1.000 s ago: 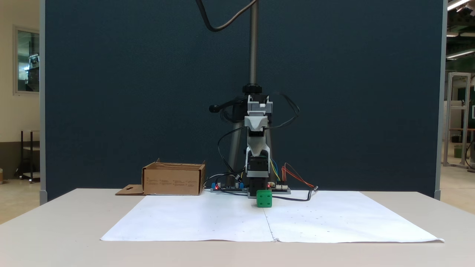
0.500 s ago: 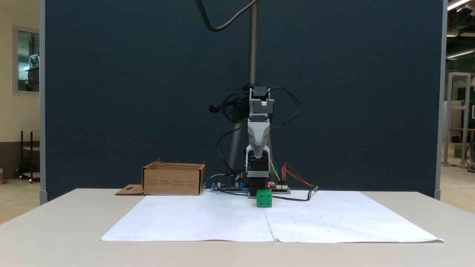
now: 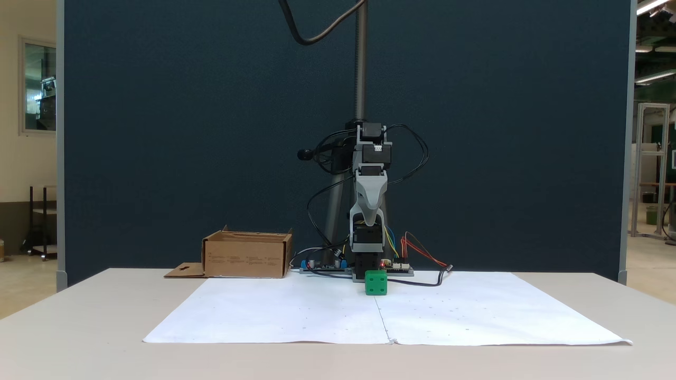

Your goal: Grasp a green dice and put it in the bin.

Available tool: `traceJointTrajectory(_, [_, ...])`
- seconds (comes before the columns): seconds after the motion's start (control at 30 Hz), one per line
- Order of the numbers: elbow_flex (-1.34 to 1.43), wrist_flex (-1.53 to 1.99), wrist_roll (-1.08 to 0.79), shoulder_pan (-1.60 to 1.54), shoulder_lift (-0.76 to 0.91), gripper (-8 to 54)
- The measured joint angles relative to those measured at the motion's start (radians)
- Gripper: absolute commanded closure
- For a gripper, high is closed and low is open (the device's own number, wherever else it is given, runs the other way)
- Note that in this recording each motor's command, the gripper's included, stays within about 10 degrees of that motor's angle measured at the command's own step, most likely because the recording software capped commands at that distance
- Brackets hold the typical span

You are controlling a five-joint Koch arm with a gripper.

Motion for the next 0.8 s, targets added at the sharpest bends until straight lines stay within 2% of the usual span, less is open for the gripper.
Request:
traceJointTrajectory(0.63, [0.000,0.018,0.000,-0.055,0.000,-2.5])
traceJointTrajectory(0.8, [0.086,0.018,0.000,-0.057,0.000,-2.5])
